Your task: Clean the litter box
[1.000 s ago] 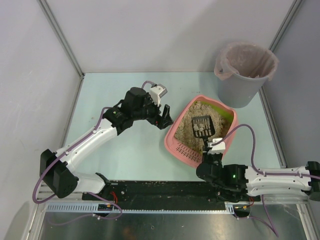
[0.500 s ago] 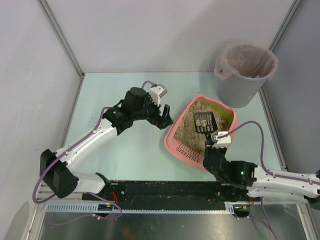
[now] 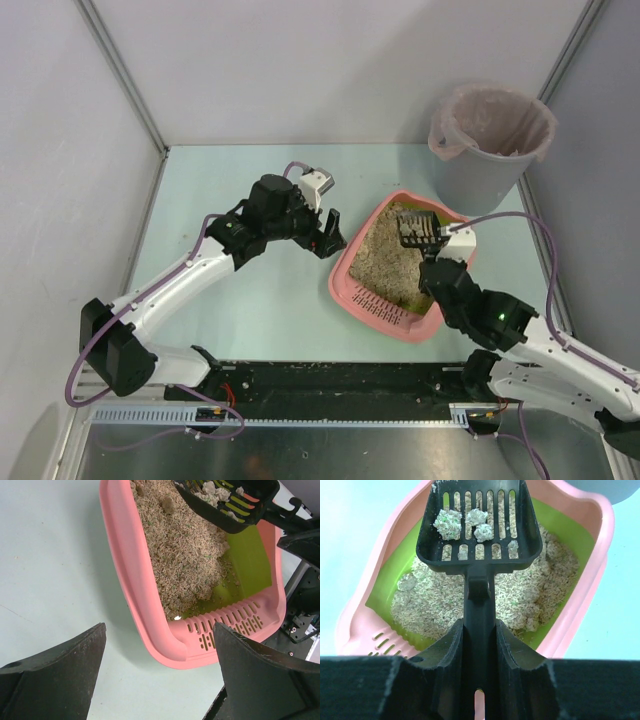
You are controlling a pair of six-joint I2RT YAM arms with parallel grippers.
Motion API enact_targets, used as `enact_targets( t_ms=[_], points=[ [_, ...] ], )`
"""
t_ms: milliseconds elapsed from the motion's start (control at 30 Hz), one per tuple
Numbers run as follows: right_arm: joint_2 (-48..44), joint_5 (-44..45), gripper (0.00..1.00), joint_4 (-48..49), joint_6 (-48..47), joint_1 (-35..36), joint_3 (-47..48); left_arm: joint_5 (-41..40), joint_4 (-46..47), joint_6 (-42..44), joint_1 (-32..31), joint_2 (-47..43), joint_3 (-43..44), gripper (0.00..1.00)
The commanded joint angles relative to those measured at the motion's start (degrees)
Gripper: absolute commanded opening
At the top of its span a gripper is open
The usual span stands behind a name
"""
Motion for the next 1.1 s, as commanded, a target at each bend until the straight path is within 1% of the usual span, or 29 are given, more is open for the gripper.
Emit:
enact_targets(
  t_ms=[0,33,233,367,400,500,533,567,700,767,900,1067],
  points=[
    [1.52,-6.61,0.00,-2.63,-6.22,-4.23,6.55,-0.36,0.75,1.47,0.24,-0.18,0.10,0.92],
    [1.79,-7.58,0.00,-2.72,-7.11,-6.85,7.34,-0.36,0.75,1.47,0.24,-0.18,0.10,0.92],
    [5.30,-15.49,0.00,-3.34,-14.93,-16.96,16.21,-0.44,0.93,1.47,0.24,-0.09,0.02,0.92],
    [8.64,-20.49,0.00,-3.95,-18.89,-21.45,22.98,-0.80,0.75,1.73,0.16,0.00,-0.07,0.92],
    [9.51,-21.20,0.00,-4.47,-19.51,-22.51,26.39,-0.71,0.66,1.73,0.24,0.08,-0.07,0.92],
    [13.03,-23.40,0.00,-5.61,-22.41,-26.12,31.06,-0.71,0.66,1.82,0.24,0.17,0.02,0.92],
    [15.13,-23.84,0.00,-5.97,-23.11,-26.91,33.95,-1.06,0.66,1.91,0.24,0.17,0.02,0.93],
    [16.19,-25.07,0.00,-6.23,-24.42,-29.09,35.20,-1.15,0.58,1.99,0.24,0.08,0.02,0.93],
    [23.04,-30.69,0.00,-10.70,-24.44,-34.81,43.54,-1.76,0.58,2.43,0.16,0.43,-0.07,0.93],
    [26.55,-31.67,0.00,-11.94,-24.35,-35.79,47.94,-1.94,0.58,2.52,0.24,0.78,-0.07,0.93],
    [31.66,-33.07,0.00,-12.56,-25.40,-38.07,54.53,-2.03,0.58,2.61,0.24,1.93,-0.16,0.93],
    [39.13,-36.76,0.00,-13.09,-26.37,-43.87,63.32,-1.59,0.58,2.52,0.33,3.33,-0.16,0.93]
  ],
)
